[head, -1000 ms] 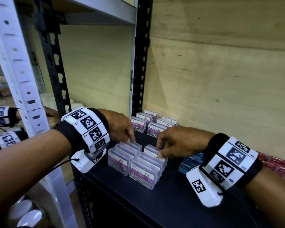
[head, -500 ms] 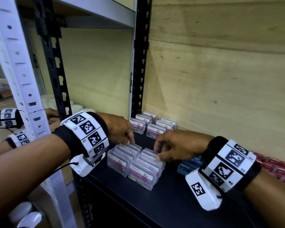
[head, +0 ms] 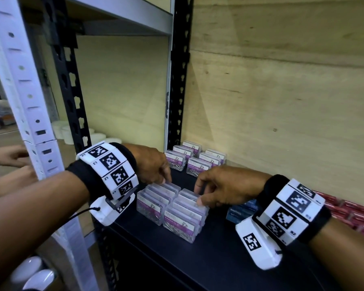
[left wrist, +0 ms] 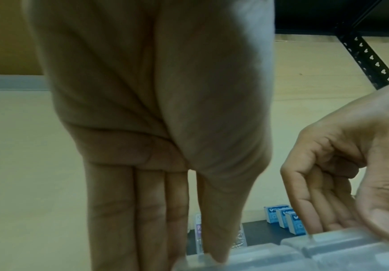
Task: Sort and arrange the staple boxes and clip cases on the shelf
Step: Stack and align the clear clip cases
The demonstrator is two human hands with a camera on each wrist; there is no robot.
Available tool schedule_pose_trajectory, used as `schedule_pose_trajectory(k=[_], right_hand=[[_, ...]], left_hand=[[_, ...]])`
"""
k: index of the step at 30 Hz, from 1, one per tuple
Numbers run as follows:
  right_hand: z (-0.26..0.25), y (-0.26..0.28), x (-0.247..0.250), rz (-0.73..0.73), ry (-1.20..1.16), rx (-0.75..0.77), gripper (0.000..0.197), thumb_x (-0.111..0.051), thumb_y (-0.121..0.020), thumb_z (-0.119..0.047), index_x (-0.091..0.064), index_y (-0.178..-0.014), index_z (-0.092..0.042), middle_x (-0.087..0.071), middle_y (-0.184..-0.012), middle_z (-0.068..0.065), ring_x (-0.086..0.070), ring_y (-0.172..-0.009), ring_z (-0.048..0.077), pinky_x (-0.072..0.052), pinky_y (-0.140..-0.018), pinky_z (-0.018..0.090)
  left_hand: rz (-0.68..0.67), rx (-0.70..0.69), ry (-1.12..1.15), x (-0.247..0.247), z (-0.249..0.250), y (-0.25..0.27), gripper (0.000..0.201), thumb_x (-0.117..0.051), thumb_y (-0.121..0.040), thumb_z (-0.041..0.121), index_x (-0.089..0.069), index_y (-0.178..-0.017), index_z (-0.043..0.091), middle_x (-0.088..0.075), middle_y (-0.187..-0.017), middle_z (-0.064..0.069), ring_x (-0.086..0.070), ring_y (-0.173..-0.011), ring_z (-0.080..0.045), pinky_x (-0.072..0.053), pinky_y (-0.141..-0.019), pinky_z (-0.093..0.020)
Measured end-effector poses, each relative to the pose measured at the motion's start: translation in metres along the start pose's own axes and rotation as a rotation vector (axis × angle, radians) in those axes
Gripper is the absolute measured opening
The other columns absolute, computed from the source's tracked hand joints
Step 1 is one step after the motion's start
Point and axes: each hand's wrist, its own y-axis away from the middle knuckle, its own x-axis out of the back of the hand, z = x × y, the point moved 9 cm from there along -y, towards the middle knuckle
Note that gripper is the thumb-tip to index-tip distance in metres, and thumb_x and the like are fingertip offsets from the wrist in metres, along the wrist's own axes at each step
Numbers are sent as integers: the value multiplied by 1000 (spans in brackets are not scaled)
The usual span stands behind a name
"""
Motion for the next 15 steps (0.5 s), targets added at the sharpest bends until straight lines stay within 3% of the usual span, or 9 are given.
schedule_pose_trajectory(k=[8,12,15], right_hand=[[4,-3,7,0,71,-46,31,-64,-89,-53,-63,-111,-30,-75,-92,-7,-69,-85,8,-54,-84,28],[8,-12,38,98,141,-97,30,-64,-89,-53,-65,-108,-30,-70,-97,-8,-65,-87,10,-52,-83,30],[12,-25,64,186,271,-104,28,-64,-91,-46,-67,-109,-26,-69,-104,-5,-64,-96,15,-52,-88,33]], left_hand=[[19,38,44,8,0,1,35,-56,-95,44,-59,-128,37,-69,-112,10,-68,-90,-7,-51,-94,-32],[142,49,-52,35,1,-7,36,-53,-95,48,-61,-127,33,-63,-123,8,-59,-105,-10,-45,-100,-32],[205,46,-103,52,1,-19,36,-51,-98,42,-60,-130,28,-59,-129,7,-53,-105,-10,-41,-94,-27]])
